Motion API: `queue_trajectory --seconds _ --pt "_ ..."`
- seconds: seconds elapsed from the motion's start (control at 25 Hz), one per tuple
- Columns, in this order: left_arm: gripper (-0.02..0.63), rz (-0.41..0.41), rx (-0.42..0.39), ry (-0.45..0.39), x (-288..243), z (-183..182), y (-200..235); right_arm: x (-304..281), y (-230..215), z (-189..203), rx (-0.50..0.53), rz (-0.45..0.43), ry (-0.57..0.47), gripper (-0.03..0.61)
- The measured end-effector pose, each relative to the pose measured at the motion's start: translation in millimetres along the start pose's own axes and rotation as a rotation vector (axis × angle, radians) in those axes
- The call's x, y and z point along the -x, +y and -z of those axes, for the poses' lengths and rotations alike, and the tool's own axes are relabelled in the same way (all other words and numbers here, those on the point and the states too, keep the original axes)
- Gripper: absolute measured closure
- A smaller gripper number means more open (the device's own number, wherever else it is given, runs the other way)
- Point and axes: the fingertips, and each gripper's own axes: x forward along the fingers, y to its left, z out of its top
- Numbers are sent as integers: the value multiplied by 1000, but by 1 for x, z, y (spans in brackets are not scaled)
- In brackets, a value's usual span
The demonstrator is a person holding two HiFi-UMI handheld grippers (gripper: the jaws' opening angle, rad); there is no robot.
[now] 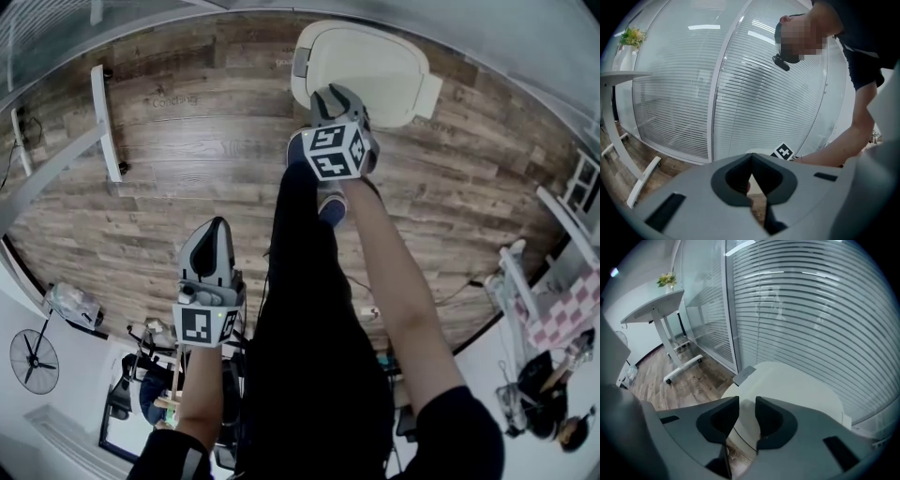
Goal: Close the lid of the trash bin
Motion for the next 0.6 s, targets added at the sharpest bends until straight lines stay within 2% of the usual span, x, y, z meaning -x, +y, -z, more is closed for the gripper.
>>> queue_trajectory --seconds 0.08,0.36,0.6 --pt "607 -2 5 3 0 3 0 -3 -3 1 -18 -5 12 471" --pt "607 1 9 6 -4 4 -1 -6 -1 4 38 6 33 471" --pt "607 4 8 7 -5 3 0 -8 -2 4 20 14 39 477"
